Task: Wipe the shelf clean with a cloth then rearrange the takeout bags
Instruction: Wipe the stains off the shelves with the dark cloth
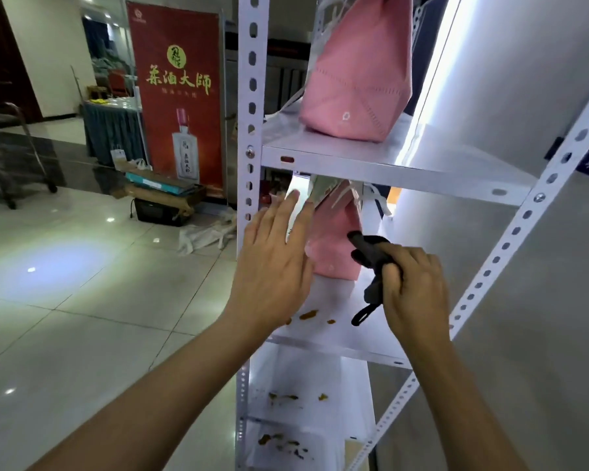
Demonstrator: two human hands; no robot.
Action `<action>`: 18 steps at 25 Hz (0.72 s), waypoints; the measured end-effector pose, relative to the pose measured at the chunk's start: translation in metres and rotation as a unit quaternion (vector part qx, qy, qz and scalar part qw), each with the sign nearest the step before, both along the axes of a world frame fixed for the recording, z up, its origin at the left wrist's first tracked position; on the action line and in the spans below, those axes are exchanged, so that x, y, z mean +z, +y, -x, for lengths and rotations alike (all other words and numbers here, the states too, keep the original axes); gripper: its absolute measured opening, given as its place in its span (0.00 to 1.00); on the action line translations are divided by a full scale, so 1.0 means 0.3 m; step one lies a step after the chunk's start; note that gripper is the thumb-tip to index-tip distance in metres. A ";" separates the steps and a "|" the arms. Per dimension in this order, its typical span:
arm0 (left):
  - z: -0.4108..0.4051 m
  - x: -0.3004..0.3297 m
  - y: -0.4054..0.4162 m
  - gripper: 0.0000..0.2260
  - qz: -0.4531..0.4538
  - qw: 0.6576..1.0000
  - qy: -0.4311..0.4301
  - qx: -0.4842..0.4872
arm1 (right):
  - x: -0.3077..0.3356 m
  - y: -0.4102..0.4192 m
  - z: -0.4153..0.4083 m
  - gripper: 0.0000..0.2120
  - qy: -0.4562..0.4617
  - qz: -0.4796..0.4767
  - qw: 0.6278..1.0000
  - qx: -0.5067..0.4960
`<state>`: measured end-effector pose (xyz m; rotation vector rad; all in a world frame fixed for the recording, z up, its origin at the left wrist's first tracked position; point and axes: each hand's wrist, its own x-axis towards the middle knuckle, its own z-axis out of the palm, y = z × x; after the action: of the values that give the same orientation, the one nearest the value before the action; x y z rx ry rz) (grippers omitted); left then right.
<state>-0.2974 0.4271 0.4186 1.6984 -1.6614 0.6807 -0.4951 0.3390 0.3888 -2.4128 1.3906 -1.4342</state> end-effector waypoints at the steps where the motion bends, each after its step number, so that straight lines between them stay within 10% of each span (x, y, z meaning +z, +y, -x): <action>1: 0.003 -0.082 0.003 0.28 -0.026 1.000 0.008 -0.011 | -0.069 -0.038 0.003 0.23 0.004 -0.030 1.000 0.001; 9: -0.042 -0.660 0.040 0.33 -0.309 0.948 0.079 -0.011 | -0.437 -0.153 -0.073 0.23 0.098 -0.181 0.977 -0.057; 18: -0.090 -0.710 0.057 0.33 -0.344 0.932 0.108 -0.035 | -0.507 -0.187 -0.206 0.25 0.190 -0.174 0.966 -0.033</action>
<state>-0.2704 0.4443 0.2056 2.0668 -1.9081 -0.1640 -0.4334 0.2829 0.2366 -2.5012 1.6395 -0.6701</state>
